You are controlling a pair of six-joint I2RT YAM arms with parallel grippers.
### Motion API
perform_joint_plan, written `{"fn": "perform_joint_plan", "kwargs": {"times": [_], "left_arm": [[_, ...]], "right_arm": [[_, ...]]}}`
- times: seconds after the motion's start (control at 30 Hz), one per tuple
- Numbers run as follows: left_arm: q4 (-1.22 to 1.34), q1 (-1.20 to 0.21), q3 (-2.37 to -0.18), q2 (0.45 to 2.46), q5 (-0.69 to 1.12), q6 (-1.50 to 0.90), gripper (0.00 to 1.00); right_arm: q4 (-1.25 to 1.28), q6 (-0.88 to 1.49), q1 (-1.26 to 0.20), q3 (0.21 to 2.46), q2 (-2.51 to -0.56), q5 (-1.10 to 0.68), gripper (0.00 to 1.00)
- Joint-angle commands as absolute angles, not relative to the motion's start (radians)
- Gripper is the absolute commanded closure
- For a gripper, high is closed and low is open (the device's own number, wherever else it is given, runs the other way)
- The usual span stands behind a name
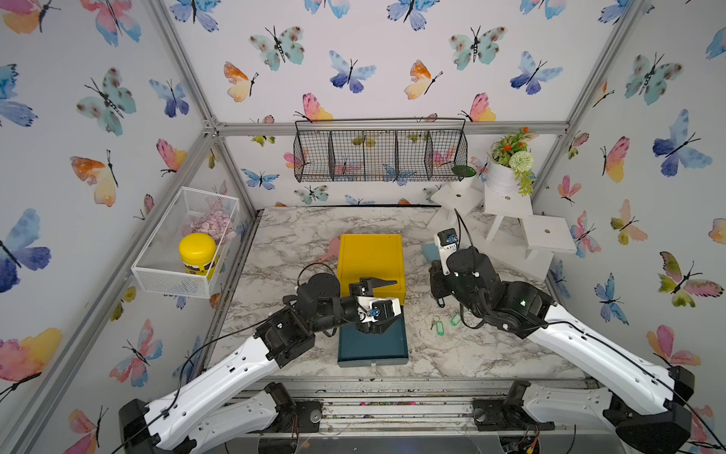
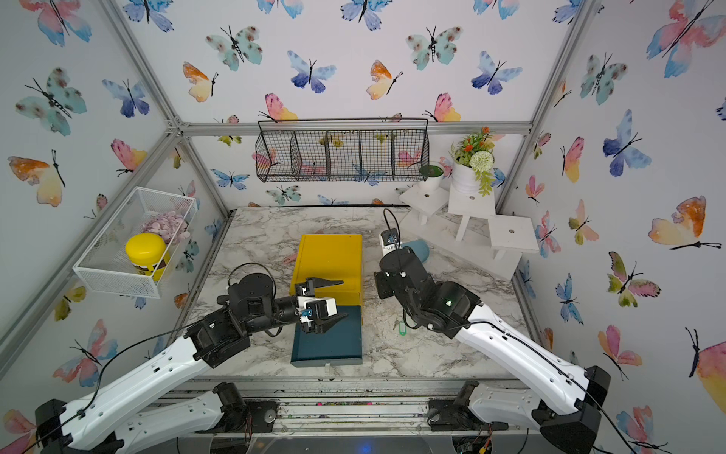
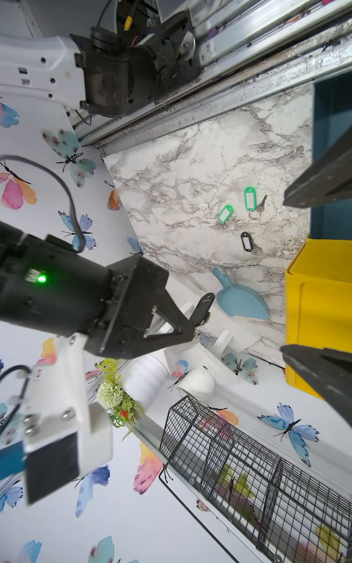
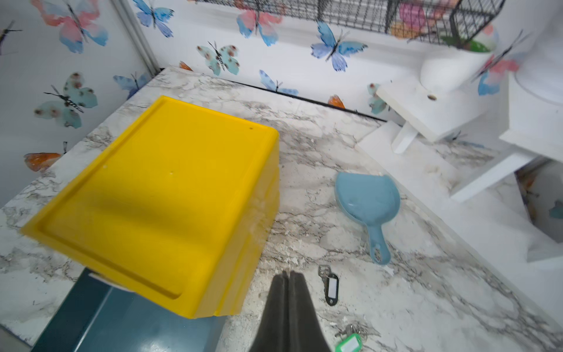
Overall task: Take the keys out of the drawer
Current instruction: Place the key at the center of the board.
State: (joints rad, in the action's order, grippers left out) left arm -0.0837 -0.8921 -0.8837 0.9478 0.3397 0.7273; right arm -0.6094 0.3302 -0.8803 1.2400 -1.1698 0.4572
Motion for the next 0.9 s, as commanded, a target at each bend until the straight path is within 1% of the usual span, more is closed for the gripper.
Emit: {"fn": "perform_joint_plan", "kwargs": {"times": [0.0, 0.07, 0.2, 0.43, 0.67, 0.87], "left_arm": [[-0.01, -0.902, -0.917, 1.009, 0.369, 0.669, 0.23], [-0.002, -0.907, -0.93, 1.047, 0.367, 0.65, 0.24], [-0.002, -0.927, -0.946, 1.104, 0.368, 0.639, 0.24], [-0.042, -0.938, -0.986, 1.181, 0.367, 0.604, 0.23], [-0.069, -0.942, -1.015, 1.215, 0.367, 0.617, 0.23], [-0.045, -0.942, -1.051, 1.264, 0.357, 0.545, 0.23]], "right_arm": [[-0.692, 0.367, -0.783, 1.194, -1.19, 0.306, 0.98], [-0.676, 0.367, -0.744, 1.161, -1.203, 0.252, 0.98], [-0.644, 0.414, -0.685, 1.091, -1.243, 0.212, 0.98], [-0.499, 0.513, -0.643, 0.965, -1.282, 0.221, 0.98], [-0.478, 0.537, -0.617, 0.942, -1.355, 0.212, 0.98], [-0.476, 0.518, -0.593, 0.932, -1.394, 0.188, 0.98]]}}
